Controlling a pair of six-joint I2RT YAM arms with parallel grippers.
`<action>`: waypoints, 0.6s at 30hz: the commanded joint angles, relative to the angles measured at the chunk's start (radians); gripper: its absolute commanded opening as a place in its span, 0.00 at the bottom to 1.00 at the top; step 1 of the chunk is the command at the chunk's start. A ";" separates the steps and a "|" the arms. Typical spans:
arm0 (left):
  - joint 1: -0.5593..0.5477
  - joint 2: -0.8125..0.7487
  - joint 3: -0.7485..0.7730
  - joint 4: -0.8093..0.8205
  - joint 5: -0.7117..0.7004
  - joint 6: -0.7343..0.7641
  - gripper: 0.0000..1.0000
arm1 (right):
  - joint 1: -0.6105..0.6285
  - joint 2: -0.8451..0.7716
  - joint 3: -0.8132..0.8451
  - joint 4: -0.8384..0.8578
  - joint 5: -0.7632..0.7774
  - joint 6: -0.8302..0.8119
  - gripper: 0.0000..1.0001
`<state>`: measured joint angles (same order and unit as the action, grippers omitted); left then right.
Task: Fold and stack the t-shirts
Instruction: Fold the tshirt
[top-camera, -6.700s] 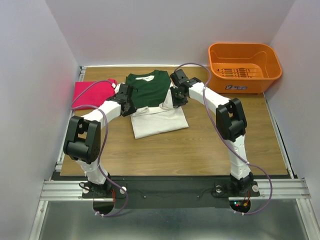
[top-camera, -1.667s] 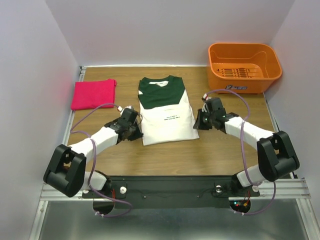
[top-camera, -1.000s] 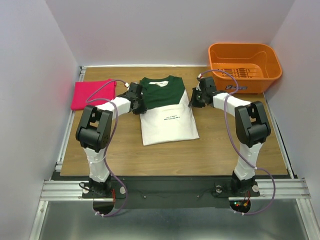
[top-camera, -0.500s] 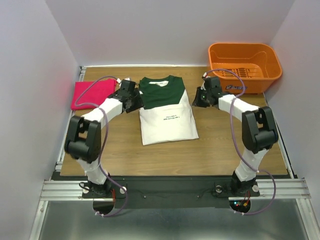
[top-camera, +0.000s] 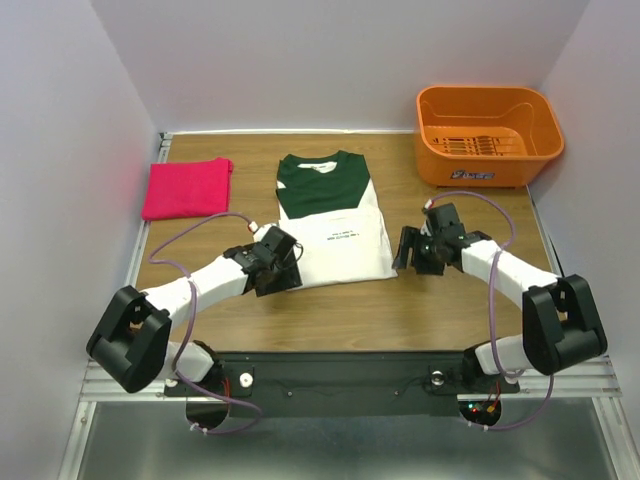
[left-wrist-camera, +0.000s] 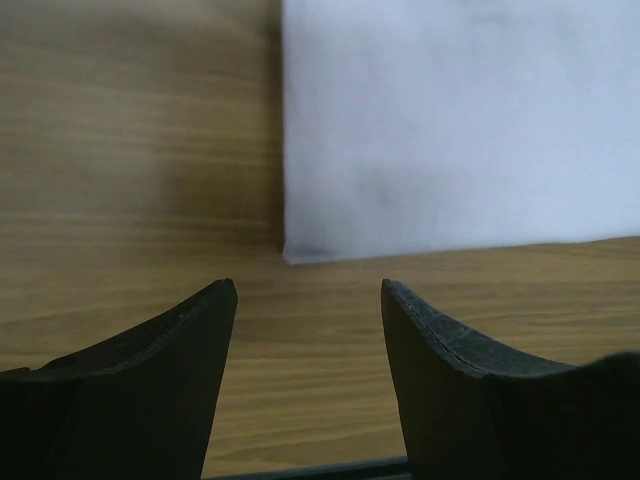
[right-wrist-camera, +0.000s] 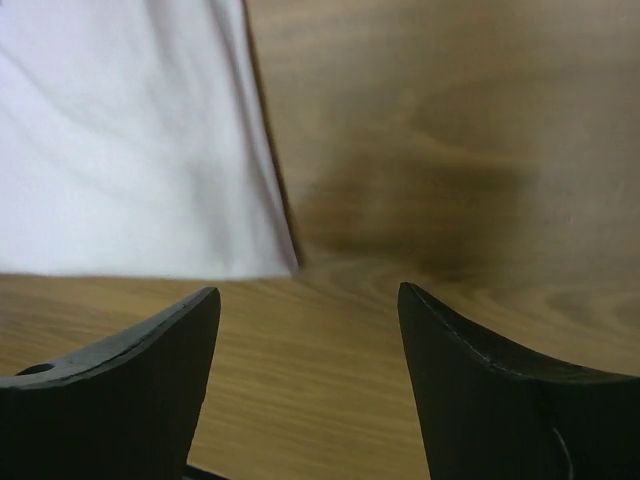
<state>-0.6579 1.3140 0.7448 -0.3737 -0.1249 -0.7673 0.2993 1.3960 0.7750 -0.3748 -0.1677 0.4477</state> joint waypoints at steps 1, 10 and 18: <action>-0.035 -0.019 -0.025 -0.033 -0.061 -0.096 0.71 | 0.018 -0.066 -0.049 -0.033 0.019 0.043 0.83; -0.042 0.085 0.010 0.001 -0.100 -0.107 0.59 | 0.041 -0.035 -0.052 -0.042 0.056 0.039 0.85; -0.040 0.090 0.036 -0.002 -0.117 -0.110 0.52 | 0.052 0.000 -0.040 -0.044 0.057 0.029 0.85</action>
<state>-0.6941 1.4269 0.7395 -0.3710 -0.2028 -0.8631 0.3363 1.3865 0.7109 -0.4194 -0.1303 0.4763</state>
